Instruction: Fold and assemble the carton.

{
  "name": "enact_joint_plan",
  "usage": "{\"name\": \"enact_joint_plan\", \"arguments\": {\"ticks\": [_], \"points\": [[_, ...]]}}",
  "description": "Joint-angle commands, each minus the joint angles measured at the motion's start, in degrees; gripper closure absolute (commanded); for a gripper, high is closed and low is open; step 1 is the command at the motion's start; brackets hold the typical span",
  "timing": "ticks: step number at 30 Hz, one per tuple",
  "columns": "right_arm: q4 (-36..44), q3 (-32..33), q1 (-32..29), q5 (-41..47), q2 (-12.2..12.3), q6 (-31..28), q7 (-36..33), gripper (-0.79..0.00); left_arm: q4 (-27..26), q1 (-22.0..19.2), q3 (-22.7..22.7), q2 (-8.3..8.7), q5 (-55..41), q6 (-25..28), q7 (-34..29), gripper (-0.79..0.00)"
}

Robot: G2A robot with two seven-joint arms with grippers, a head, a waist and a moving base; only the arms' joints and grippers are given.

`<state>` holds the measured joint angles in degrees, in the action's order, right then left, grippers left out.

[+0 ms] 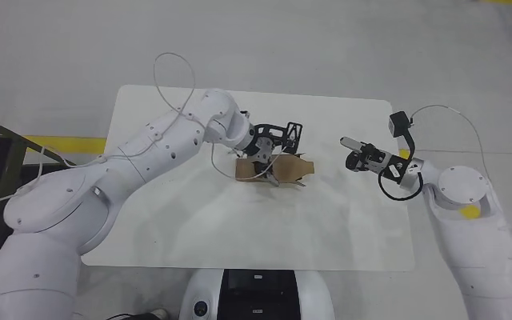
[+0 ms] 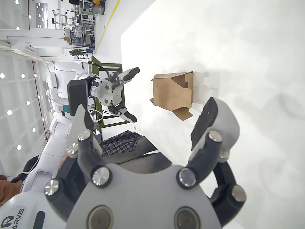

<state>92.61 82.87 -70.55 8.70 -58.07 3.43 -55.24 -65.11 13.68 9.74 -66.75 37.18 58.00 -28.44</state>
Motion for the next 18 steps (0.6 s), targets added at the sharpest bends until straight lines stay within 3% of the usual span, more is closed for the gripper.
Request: {"name": "enact_joint_plan", "arguments": {"ticks": [1, 9, 12, 18], "points": [[-0.01, 0.01, 0.01, -0.02, 0.00, 0.01, 0.01, -0.785, -0.01, -0.01, 0.00, 0.03, 0.03, 0.00, 0.04, -0.785], [-0.01, 0.01, 0.01, -0.02, 0.00, 0.01, 0.01, -0.785, -0.01, -0.01, 0.00, 0.03, 0.03, 0.00, 0.04, -0.785], [0.58, -0.33, -0.42, -0.41, -0.04, -0.03, 1.18, -0.785, -0.88, 0.69, 0.77, 0.08, 0.43, -2.87, 0.18, -0.785], [0.10, 0.98, -0.97, -1.11, 0.31, -0.43, 1.53, -0.785, -3.24, 1.15, 0.44, -0.79, 0.36, -5.27, -6.11, -0.785]]}}
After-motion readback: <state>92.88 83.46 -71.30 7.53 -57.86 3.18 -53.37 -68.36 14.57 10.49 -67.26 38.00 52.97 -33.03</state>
